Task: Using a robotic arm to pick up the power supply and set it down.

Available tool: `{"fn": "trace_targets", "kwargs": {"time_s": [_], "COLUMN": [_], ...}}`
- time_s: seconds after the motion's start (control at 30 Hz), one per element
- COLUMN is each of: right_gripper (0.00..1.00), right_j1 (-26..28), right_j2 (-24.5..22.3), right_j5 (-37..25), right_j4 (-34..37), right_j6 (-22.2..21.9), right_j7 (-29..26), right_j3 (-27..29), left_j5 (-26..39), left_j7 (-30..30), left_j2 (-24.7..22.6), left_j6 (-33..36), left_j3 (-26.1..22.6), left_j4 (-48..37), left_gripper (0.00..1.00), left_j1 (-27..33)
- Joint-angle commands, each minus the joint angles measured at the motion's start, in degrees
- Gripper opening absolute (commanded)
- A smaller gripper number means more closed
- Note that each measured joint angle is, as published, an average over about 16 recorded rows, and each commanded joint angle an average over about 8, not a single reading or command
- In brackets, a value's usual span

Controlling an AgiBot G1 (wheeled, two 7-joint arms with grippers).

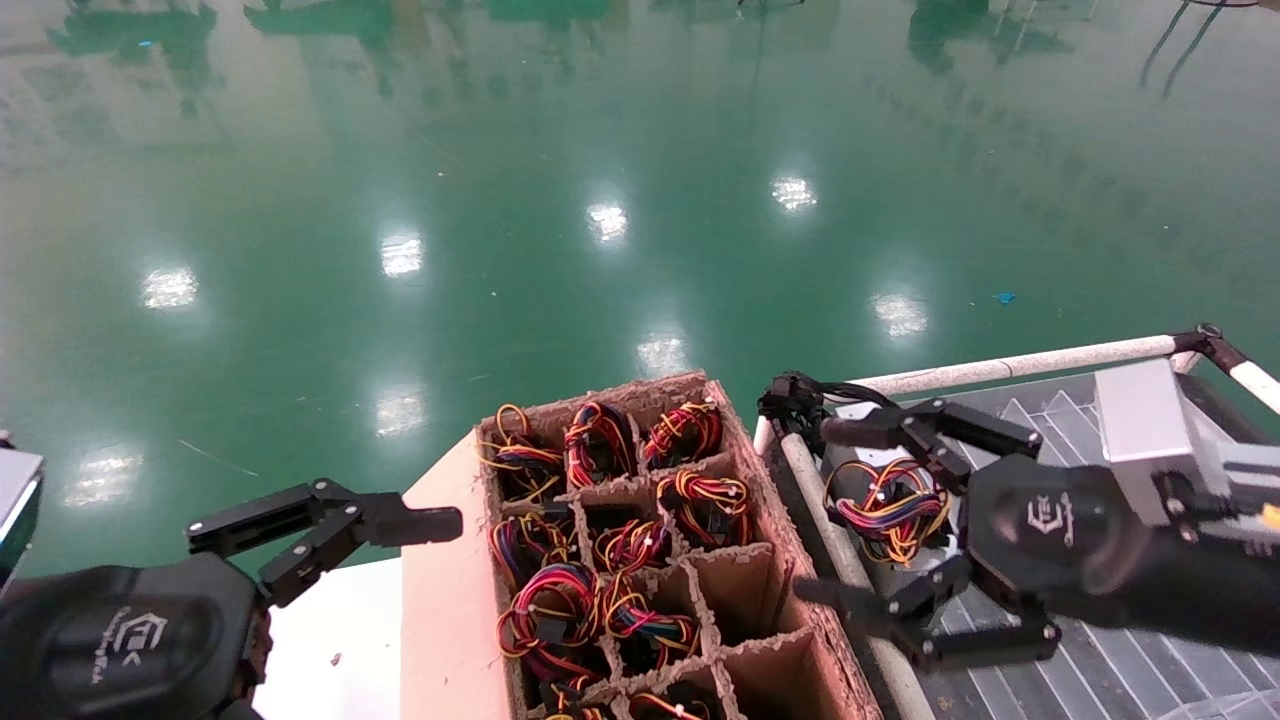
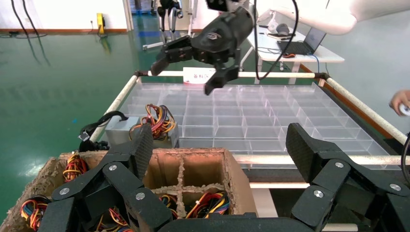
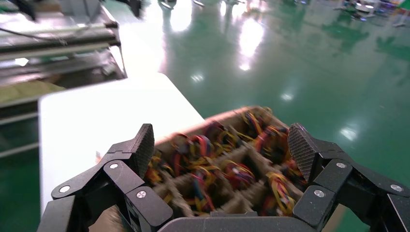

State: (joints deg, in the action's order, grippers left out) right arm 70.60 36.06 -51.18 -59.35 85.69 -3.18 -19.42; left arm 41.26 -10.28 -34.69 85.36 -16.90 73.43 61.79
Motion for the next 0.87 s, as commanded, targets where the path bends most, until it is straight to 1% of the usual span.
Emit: {"fn": "trace_targets", "kwargs": {"time_s": [0.03, 0.37, 0.53, 0.67, 0.87], "right_gripper": [1.0, 1.0, 1.0, 1.0, 1.0], "right_j1": [-1.2, -7.11, -9.34, -10.15, -9.96], "right_j2": [-0.14, -0.82, -1.07, -1.17, -1.17], "right_j5": [1.23, 7.34, 9.66, 10.56, 10.41], "right_j4": [-1.88, -11.21, -14.73, -15.97, -15.61], "right_j6": [0.0, 0.0, 0.01, 0.01, -0.01], "right_j7": [-1.0, -5.97, -7.71, -8.18, -8.0], "right_j3": [0.45, 2.68, 3.51, 3.84, 3.85], "left_j5": [0.0, -0.03, -0.04, -0.05, -0.05], "left_j7": [0.0, 0.02, 0.03, 0.03, 0.03], "left_j2": [0.0, 0.02, 0.02, 0.03, 0.03], "left_j6": [0.0, -0.02, -0.03, -0.04, -0.05], "left_j3": [-0.01, -0.04, -0.04, -0.05, -0.05], "left_j4": [0.0, 0.0, -0.01, -0.01, -0.02], "left_gripper": [1.0, 1.0, 1.0, 1.0, 1.0], "left_j1": [0.0, 0.01, 0.0, 0.0, 0.0]}}
